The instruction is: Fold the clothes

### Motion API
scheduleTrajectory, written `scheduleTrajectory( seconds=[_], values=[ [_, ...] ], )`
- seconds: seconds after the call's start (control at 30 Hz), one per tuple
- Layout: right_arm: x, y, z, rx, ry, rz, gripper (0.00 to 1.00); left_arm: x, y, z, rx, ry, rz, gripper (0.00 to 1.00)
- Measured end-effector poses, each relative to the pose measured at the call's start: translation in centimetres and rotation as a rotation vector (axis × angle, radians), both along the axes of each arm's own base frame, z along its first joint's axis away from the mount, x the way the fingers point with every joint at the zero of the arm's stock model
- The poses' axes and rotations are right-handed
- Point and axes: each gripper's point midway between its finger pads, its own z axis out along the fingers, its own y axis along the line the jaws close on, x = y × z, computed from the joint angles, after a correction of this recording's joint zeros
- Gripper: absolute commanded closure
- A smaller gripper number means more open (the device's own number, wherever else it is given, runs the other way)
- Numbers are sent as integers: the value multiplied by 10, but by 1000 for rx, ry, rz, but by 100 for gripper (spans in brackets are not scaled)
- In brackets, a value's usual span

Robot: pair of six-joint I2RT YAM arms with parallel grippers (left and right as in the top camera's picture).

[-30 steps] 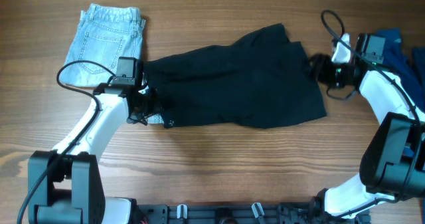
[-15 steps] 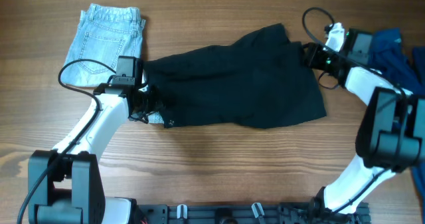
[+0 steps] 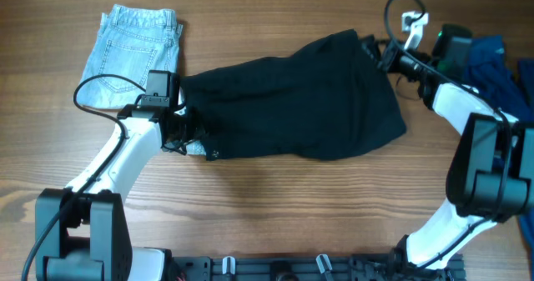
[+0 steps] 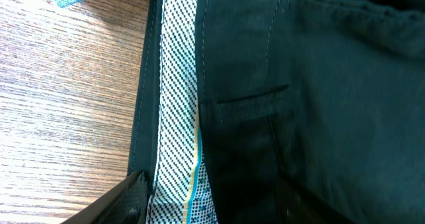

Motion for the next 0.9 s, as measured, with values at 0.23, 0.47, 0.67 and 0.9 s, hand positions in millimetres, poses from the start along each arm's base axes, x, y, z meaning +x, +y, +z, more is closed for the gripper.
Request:
scheduleTrajectory(
  seconds=[0.23,0.47,0.67,0.9],
  values=[
    [18,-9,19,18,2,-131,91,0,0,0,0,0,0,36],
    [39,-4,-45,-91,86,-277,33,0,-1,0,-3,0,0,28],
    [21,-44,-87,-185,228,-333,20,0,-1,0,-6,0,-1,26],
    [-30,-107,-28,-91,339,-395,53,9,-3,9,0,-41,-47,96]
  ],
)
